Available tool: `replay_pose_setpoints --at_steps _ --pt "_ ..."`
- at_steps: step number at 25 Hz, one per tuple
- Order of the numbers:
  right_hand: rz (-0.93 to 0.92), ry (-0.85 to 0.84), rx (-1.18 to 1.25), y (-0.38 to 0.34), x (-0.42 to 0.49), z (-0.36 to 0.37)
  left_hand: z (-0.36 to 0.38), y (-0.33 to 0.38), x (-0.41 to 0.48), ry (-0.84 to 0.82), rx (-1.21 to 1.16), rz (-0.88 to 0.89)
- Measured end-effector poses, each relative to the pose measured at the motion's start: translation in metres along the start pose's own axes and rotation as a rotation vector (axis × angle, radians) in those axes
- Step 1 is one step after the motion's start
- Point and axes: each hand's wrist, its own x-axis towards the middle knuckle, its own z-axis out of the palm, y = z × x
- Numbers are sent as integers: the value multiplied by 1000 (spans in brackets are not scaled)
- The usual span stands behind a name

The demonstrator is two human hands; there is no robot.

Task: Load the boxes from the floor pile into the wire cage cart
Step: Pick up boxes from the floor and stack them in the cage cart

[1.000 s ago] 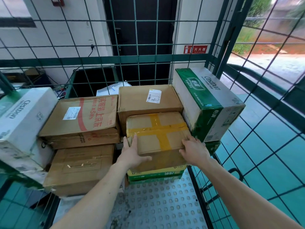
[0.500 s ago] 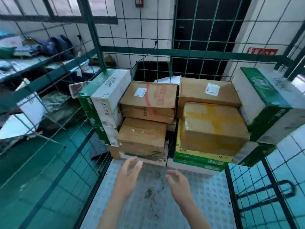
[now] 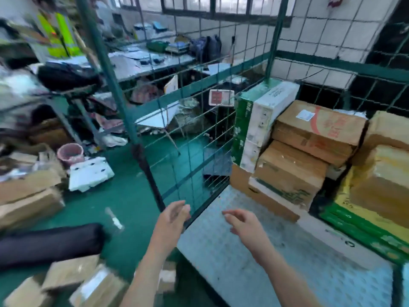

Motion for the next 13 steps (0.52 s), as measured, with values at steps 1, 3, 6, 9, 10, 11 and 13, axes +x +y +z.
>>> replay_pose_setpoints --at_steps 1,3,6,9,10,11,13 --pt "-25 -47 4 -6 -6 24 -28 -6 -12 47 -17 3" --pt "-61 -147 -3 -18 -18 75 -82 -21 -39 148 -23 14" --pt "-116 -286 -52 -32 -32 145 -149 -42 -78 284 -32 27" --pt "-162 -431 -113 -47 -46 202 -198 -61 -109 418 -101 -12" --pt "-165 -481 -128 -49 -49 218 -210 -69 -117 459 -139 -31" --pt "-161 -524 -148 -51 -50 232 -220 -77 -123 500 -179 -48" --pt "-140 -602 -191 -52 -49 259 -236 -96 -131 593 -256 -101"
